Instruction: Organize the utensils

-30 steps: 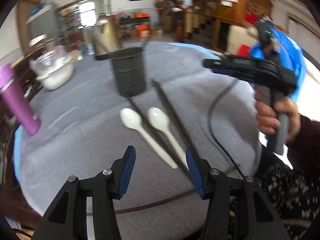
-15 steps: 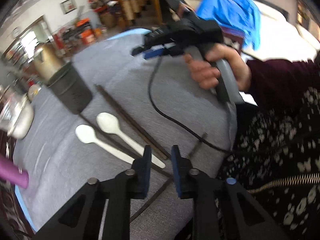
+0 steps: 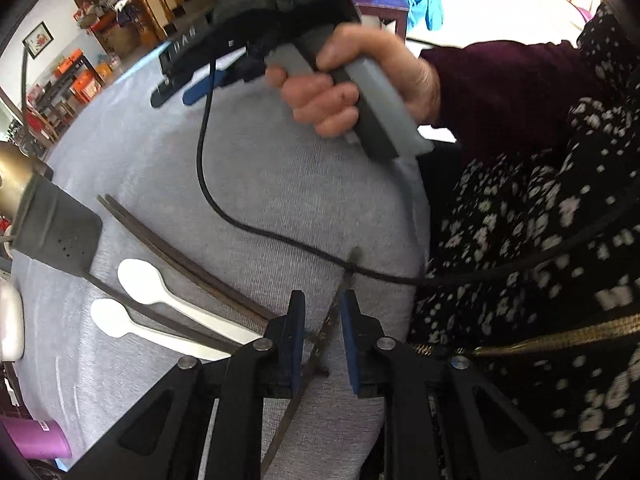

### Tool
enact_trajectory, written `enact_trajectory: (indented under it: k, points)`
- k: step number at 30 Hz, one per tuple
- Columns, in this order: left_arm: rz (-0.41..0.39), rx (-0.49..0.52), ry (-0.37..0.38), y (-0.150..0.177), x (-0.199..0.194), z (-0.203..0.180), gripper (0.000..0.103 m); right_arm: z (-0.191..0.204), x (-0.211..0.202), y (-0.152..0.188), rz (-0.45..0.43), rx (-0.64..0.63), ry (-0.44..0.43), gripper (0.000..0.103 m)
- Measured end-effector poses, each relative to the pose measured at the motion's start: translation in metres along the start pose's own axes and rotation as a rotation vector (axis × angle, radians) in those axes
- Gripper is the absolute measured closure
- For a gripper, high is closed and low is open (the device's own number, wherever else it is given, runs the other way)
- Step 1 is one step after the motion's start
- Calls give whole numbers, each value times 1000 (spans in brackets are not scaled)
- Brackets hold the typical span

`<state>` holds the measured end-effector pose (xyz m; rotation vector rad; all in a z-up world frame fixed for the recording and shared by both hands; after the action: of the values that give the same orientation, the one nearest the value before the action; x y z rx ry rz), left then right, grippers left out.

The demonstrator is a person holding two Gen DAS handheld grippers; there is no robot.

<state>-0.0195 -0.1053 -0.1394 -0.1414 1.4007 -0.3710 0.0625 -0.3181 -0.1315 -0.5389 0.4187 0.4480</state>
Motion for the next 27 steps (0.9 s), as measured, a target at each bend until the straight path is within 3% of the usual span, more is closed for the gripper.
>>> enact_trajectory:
  k: [7,15,20,24,27]
  points:
    - [48,46,29,0,9,-6,87,-1,4,1,16,10,3,63]
    - [50,14,30,3,9,4,95,-2,3,3,14,13,3,63]
    - [-16,-139,-13,18,-9,20,97,2,1,6,5,-19,0,63]
    - [-92,-299,-109,41,-38,41,97,2,-1,6,2,-20,-2,63]
    - [-105,-374,-170,58,-51,51,97,6,-3,7,-3,-45,3,63]
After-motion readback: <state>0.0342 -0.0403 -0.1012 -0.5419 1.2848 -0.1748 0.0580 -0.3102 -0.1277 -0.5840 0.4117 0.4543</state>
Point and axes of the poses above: each gripper's, at about its wrist camera, not at the fingertips, and x roughly the way its jaws point, z to its left, y to its underside, the point moved 3 cm from there along x, roughly the way its jaws point, and after that the axes turned 12 degrees about x, right-handed, at the moved point
